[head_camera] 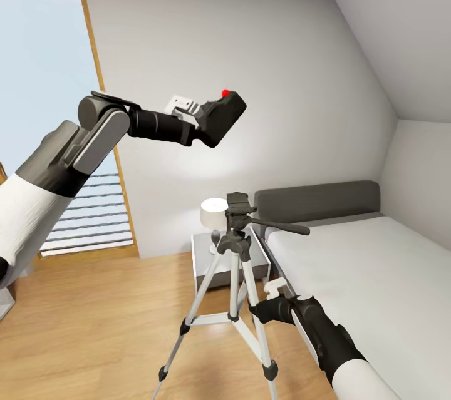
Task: Attach the digital camera to the camera tripod in the bedroom.
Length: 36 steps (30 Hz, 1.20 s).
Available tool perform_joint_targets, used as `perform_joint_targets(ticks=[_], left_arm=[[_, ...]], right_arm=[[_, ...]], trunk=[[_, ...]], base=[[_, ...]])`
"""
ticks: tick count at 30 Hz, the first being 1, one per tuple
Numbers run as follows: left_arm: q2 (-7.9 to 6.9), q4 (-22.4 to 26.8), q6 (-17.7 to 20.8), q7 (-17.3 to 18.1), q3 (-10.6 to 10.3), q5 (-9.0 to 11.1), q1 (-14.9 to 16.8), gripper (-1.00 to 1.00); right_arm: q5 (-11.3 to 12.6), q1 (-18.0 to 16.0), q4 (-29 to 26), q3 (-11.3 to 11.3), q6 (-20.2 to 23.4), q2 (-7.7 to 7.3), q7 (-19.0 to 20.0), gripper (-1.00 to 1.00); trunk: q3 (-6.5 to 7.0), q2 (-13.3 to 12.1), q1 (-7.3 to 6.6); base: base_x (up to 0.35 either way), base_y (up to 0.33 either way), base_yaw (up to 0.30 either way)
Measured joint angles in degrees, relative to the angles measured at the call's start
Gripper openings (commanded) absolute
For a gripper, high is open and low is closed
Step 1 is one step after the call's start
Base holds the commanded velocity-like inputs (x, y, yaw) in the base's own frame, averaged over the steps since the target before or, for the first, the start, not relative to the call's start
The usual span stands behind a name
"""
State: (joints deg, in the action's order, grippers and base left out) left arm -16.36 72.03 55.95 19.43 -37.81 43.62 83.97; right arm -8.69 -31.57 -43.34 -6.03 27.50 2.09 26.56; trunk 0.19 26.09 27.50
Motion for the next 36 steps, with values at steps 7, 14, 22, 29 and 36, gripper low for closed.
perform_joint_targets(ticks=[7, 14, 22, 29, 36], left_arm=[[-0.85, -2.3, 0.4, 1.1, -1.2, 0.3, 0.0, -1.00], [-1.76, -1.9, -0.1, 1.7, -1.8, 0.6, 0.0, -1.00], [-2.14, -2.1, -0.3, 17.6, -3.2, -1.1, 0.0, -1.00], [-4.11, -2.5, -3.6, 36.6, -2.0, -10.9, 0.1, -1.00], [-4.70, -3.3, -5.4, 47.2, -0.2, -21.3, 0.1, -1.00]], right_arm=[[-0.1, 0.0, 0.0, 0.0, 0.0, 0.00, 0.0, -1.00], [-0.1, 0.0, 0.0, 0.0, 0.0, 0.00, 0.1, -1.00], [0.0, 0.0, 0.0, 0.0, 0.0, 0.00, 0.0, -1.00], [0.1, 0.0, 0.0, 0.0, 0.0, 0.00, -0.1, -1.00], [0.3, 0.0, 0.0, -0.1, 0.0, 0.00, -0.2, -1.00]], trunk=[[0.00, 0.0, 0.00], [0.00, 0.0, 0.00], [0.00, 0.0, 0.00], [0.00, 0.0, 0.00], [0.00, 0.0, 0.00]], base=[[0.000, 0.000, 0.000], [0.000, 0.000, 0.000], [0.000, 0.000, 0.000], [0.000, 0.000, 0.000], [0.000, 0.000, 0.000]])
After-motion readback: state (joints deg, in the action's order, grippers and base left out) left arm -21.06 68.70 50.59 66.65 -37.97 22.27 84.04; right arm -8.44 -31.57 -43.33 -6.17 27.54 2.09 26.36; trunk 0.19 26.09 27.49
